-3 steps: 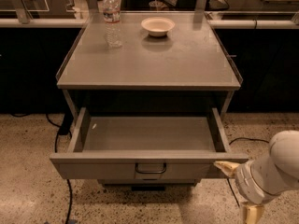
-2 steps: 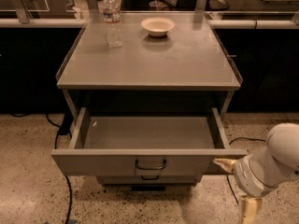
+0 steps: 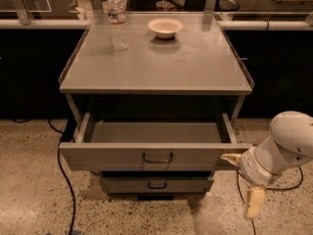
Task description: Close top drawer
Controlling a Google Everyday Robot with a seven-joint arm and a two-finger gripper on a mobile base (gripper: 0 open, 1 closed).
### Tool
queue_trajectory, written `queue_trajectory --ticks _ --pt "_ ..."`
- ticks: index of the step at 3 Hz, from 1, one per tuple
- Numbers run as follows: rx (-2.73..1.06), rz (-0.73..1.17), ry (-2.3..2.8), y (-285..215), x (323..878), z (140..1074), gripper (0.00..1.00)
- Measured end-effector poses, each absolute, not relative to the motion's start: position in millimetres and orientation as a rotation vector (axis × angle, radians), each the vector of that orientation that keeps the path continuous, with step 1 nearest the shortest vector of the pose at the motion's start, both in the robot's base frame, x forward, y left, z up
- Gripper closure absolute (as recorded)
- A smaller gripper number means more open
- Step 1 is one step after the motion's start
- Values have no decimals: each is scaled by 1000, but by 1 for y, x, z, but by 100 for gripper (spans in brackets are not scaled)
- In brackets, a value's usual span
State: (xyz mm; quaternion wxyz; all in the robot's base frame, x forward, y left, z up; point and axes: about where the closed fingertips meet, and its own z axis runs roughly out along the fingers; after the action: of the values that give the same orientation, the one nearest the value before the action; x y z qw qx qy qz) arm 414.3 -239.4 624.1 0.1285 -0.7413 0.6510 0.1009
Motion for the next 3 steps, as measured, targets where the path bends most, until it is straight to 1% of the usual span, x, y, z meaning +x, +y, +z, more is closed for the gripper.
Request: queue_trajectory --ticks 1,2,3 --pt "-2142 307 1866 -227 443 625 0" --pt "-2109 291 1798 -192 493 638 0" --pt "-2109 291 1798 -192 493 638 0"
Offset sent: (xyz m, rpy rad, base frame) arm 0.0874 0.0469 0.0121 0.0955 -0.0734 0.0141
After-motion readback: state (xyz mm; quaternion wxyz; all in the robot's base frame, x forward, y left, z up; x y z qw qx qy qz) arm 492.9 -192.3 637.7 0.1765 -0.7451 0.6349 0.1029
